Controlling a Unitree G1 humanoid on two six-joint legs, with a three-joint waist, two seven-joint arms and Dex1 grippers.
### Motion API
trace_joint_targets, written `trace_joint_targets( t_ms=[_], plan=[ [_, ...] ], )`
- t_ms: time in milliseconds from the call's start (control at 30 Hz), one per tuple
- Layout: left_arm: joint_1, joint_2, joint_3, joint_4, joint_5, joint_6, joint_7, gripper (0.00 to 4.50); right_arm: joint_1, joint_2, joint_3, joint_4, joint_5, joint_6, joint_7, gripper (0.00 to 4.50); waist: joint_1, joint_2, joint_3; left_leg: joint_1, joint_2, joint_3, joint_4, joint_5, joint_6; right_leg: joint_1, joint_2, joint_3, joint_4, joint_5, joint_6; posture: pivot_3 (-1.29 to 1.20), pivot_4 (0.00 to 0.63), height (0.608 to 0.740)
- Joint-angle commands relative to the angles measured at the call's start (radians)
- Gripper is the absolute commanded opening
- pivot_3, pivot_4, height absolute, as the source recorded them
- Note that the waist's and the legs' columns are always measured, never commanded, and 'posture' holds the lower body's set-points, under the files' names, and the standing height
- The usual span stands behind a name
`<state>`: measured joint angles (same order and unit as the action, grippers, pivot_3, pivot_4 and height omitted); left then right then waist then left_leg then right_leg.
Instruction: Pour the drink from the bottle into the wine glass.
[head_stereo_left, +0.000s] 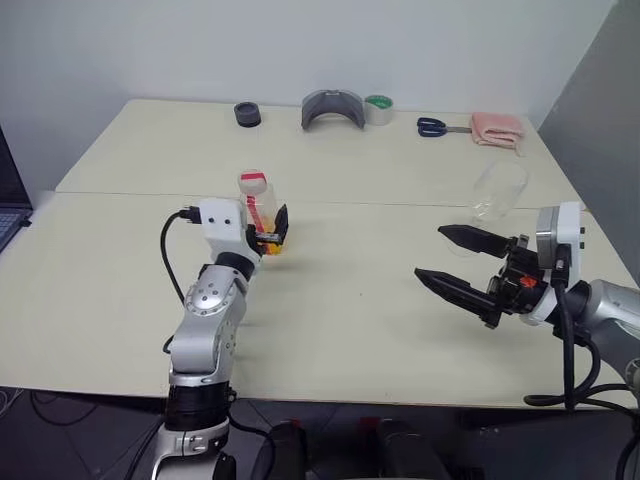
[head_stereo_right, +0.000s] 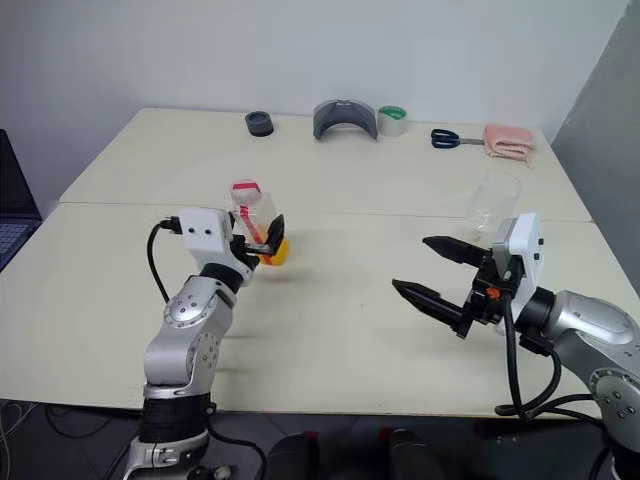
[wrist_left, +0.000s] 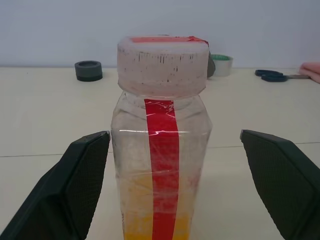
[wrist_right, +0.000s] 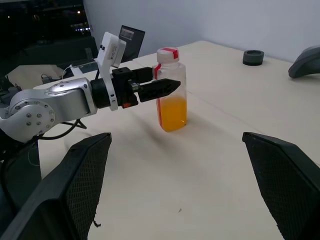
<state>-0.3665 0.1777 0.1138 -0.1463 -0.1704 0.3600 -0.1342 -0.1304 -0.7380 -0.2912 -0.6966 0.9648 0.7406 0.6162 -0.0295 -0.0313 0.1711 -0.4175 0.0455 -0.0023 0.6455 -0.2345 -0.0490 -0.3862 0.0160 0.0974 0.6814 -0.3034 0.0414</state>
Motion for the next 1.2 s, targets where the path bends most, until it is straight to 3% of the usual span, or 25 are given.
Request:
trace_joint_targets(
  t_ms=[33,333,767,867,1100,1200],
  plan=[
    [-0.042,0.01,0.0,0.038,0.012,-0.058,-0.011,4.49,0.009,-0.012,-0.03,-0.029,0.014,-0.02,-0.005,4.5,0.0,0.0,0.0,0.0,0.0,0.0,0.0,0.0,0.0,0.0,0.0,0.0,0.0,0.0,0.0,0.0,0.15,0.74],
    [-0.137,0.017,0.014,0.227,0.023,-0.177,-0.023,4.49,0.012,-0.011,-0.046,-0.051,0.045,-0.01,-0.063,4.5,0.0,0.0,0.0,0.0,0.0,0.0,0.0,0.0,0.0,0.0,0.0,0.0,0.0,0.0,0.0,0.0,0.15,0.74],
    [-0.15,0.012,0.0,0.28,0.022,-0.246,-0.046,4.49,0.042,-0.023,-0.061,-0.071,0.072,-0.011,-0.107,4.5,0.0,0.0,0.0,0.0,0.0,0.0,0.0,0.0,0.0,0.0,0.0,0.0,0.0,0.0,0.0,0.0,0.15,0.74],
    [-0.149,0.015,0.005,0.283,0.019,-0.248,-0.045,3.92,0.032,-0.024,-0.061,-0.06,0.07,-0.012,-0.113,4.5,0.0,0.0,0.0,0.0,0.0,0.0,0.0,0.0,0.0,0.0,0.0,0.0,0.0,0.0,0.0,0.0,0.15,0.74],
    [-0.137,0.016,0.009,0.275,0.017,-0.251,-0.044,1.84,0.018,-0.029,-0.055,-0.044,0.055,-0.02,-0.109,4.5,0.0,0.0,0.0,0.0,0.0,0.0,0.0,0.0,0.0,0.0,0.0,0.0,0.0,0.0,0.0,0.0,0.15,0.74],
    [-0.134,0.015,0.01,0.269,0.016,-0.252,-0.043,1.77,0.012,-0.028,-0.048,-0.043,0.054,-0.021,-0.107,4.5,0.0,0.0,0.0,0.0,0.0,0.0,0.0,0.0,0.0,0.0,0.0,0.0,0.0,0.0,0.0,0.0,0.15,0.74]
  ],
)
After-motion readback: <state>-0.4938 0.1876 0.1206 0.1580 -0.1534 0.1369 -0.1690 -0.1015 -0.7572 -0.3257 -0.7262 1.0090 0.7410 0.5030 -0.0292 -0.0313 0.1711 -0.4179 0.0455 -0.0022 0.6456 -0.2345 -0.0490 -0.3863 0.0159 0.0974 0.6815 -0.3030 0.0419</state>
